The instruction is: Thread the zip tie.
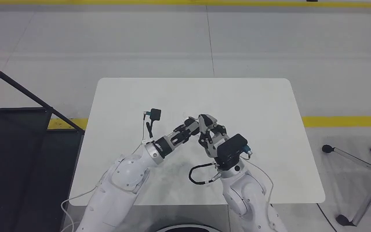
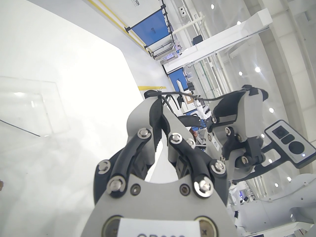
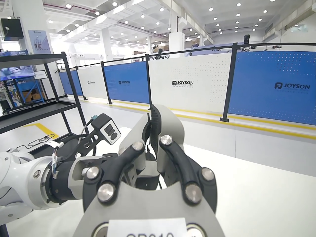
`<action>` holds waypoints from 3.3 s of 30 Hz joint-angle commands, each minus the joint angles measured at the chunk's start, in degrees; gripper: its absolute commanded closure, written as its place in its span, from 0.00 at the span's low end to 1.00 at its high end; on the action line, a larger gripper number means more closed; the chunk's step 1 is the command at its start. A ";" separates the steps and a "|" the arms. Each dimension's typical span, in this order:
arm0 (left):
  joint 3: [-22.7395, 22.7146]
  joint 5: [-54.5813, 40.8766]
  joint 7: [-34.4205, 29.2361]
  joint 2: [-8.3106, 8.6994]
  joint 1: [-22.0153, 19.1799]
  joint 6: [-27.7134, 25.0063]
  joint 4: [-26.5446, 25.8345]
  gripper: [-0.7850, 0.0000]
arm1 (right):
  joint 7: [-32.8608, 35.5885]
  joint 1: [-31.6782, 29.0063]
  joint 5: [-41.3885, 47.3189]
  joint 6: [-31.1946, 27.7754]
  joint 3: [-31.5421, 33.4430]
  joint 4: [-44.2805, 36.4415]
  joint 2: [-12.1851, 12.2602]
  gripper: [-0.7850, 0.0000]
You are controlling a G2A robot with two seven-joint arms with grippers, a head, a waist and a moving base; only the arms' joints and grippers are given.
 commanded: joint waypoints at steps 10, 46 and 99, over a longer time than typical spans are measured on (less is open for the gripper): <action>-0.02 0.13 0.03 0.13 0.18 0.10 -0.23 1.00 | 1.36 0.30 -0.81 0.82 -0.26 0.07 0.10 1.00; 1.22 0.86 -2.24 0.48 -1.21 -1.44 0.91 1.00 | -3.01 2.77 -0.05 5.90 -2.39 4.93 -0.66 1.00; 1.12 8.96 10.52 0.46 0.36 -0.14 -0.50 1.00 | 1.17 -3.15 21.57 -2.40 6.00 0.27 -0.02 0.00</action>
